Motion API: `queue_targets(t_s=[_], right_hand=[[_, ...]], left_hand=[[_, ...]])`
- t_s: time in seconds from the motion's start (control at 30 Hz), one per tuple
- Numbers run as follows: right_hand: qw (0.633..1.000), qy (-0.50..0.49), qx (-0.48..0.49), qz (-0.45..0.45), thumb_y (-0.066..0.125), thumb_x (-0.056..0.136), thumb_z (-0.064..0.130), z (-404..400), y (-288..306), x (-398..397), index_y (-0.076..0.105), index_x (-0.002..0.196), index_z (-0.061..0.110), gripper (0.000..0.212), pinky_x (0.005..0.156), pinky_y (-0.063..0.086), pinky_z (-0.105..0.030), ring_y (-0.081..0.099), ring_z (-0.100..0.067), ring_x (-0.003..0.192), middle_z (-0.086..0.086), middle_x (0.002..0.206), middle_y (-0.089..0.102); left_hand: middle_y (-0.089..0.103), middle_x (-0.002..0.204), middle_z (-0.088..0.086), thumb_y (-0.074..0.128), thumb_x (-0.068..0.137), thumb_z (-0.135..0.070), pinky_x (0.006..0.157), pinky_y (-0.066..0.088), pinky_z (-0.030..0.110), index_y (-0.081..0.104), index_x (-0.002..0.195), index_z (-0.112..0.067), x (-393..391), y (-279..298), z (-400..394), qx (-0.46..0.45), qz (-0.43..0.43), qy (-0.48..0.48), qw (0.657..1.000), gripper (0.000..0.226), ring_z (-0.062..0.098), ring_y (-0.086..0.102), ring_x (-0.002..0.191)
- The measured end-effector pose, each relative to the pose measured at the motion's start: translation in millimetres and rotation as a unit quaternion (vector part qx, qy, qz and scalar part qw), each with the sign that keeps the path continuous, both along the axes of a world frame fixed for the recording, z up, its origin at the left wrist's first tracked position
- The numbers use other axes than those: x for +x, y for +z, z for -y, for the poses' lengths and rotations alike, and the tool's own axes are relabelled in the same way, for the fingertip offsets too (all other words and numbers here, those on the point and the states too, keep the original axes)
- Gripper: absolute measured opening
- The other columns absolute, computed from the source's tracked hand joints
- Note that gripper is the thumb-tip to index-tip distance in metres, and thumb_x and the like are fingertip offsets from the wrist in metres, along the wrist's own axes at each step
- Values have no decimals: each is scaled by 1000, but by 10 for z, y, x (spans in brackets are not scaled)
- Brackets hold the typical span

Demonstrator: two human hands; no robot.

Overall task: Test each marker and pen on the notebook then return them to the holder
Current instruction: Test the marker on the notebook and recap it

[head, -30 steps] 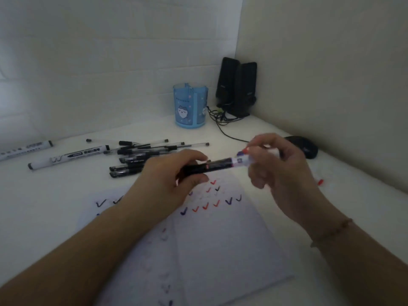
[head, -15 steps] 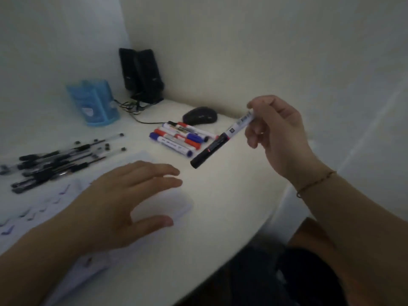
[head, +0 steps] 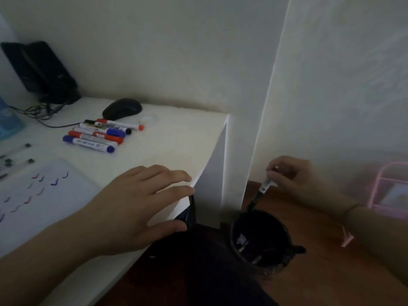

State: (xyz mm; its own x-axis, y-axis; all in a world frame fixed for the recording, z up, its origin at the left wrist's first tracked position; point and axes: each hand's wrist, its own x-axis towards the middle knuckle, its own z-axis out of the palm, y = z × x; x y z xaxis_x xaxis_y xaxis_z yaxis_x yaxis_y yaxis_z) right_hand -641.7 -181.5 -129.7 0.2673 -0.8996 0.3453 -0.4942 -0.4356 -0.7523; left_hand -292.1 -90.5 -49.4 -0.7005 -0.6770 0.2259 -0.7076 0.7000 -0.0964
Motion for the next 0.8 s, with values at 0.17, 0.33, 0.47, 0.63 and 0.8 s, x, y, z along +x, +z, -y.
queue_targets(t_s=[0.17, 0.33, 0.47, 0.63, 0.8], right_hand=[[991, -5, 33, -131, 64, 85, 36, -12, -549, -180, 58, 95, 42, 13, 58, 53, -44, 61, -9, 54, 10, 63, 64], [998, -11, 26, -52, 62, 85, 38, 87, -518, 28, 61, 92, 40, 7, 59, 52, -42, 61, -20, 53, -3, 57, 61], [999, 0, -31, 11, 64, 88, 21, 158, -225, 358, 64, 91, 29, 9, 53, 44, -26, 54, -18, 47, -2, 53, 59], [986, 69, -125, 91, 62, 89, 15, 113, 455, 1135, 66, 92, 12, 5, 48, 46, -27, 55, -21, 44, -6, 51, 58], [956, 194, -175, 131, 59, 88, 19, 11, 937, 2125, 66, 90, 11, 11, 46, 43, -39, 51, -26, 43, -9, 52, 56]], left_hand=[[56, 131, -2, 37, 93, -55, 86, 49, 35, 58, 123, -22, 70, -24, 83, 11, -53, 52, 997, 49, 18, 55, 113], [55, 130, -5, 39, 92, -52, 88, 45, 31, 55, 125, -23, 111, -27, 104, 21, -72, 79, 994, 46, 14, 52, 115], [53, 131, -6, 36, 92, -57, 90, 40, 28, 55, 126, -25, 124, 17, 75, 34, -63, 139, 988, 50, 14, 51, 116], [46, 135, -14, 20, 82, -77, 98, 40, 32, 43, 133, -36, 386, 193, 14, 86, -90, 299, 946, 70, 8, 42, 122], [49, 128, -13, 18, 73, -81, 96, 41, 32, 50, 126, -35, 1190, 201, -231, 68, -115, 417, 899, 77, 12, 48, 114]])
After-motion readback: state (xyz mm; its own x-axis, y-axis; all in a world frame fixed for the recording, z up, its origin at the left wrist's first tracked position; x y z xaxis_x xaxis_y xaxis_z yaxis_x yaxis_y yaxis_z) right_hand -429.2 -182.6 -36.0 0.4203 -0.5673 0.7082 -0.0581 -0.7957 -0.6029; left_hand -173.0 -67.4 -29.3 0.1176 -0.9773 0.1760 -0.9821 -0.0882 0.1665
